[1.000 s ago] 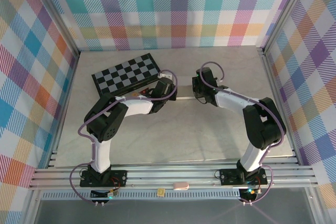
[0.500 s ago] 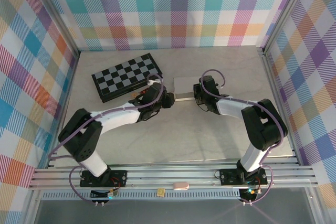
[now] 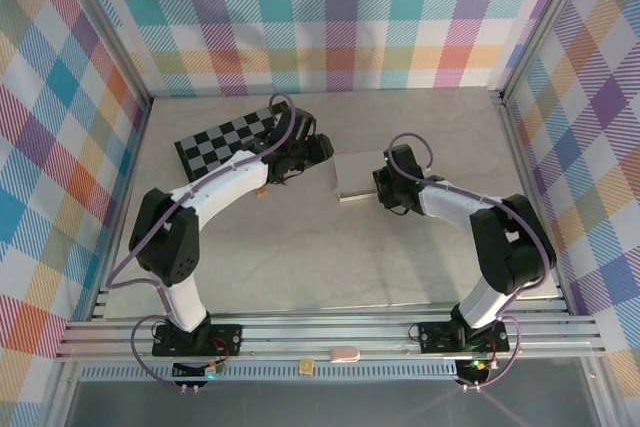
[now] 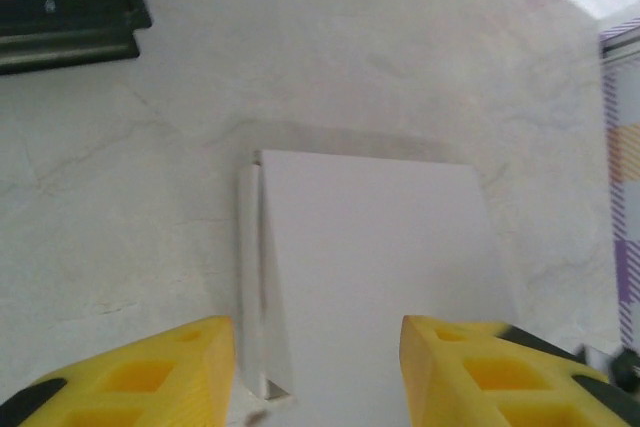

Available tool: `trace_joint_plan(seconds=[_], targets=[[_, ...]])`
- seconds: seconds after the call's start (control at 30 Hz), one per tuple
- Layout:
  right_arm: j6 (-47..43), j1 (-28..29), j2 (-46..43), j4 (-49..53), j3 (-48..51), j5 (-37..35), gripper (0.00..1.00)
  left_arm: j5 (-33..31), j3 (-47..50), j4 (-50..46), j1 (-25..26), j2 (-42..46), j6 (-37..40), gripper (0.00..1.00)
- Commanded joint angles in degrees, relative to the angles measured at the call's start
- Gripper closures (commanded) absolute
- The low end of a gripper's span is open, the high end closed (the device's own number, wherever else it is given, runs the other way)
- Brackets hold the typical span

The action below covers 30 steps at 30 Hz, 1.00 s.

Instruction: Fold the paper box

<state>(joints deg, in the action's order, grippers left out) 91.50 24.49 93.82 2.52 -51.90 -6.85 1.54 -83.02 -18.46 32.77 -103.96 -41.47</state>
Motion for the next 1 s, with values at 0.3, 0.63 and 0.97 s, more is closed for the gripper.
trace_joint_plan(seconds=[0.3,0.63,0.97], targets=[[-13.55,-1.98,-6.96,26.56,-11.19,7.8,0.39,9.91,-4.91,-5.89,-0.17,-8.17,-7.62,0.54],[-24.3,-9.63,-9.37,32.43,-13.31,18.22,0.39,11.2,-7.21,-3.34,0.4,-9.7,-7.72,0.55],[-27.48,-10.39,-5.63,31.6,-19.12,19.8,0.46,12.35,-5.38,0.73,1.39,-10.25,-10.25,0.59]])
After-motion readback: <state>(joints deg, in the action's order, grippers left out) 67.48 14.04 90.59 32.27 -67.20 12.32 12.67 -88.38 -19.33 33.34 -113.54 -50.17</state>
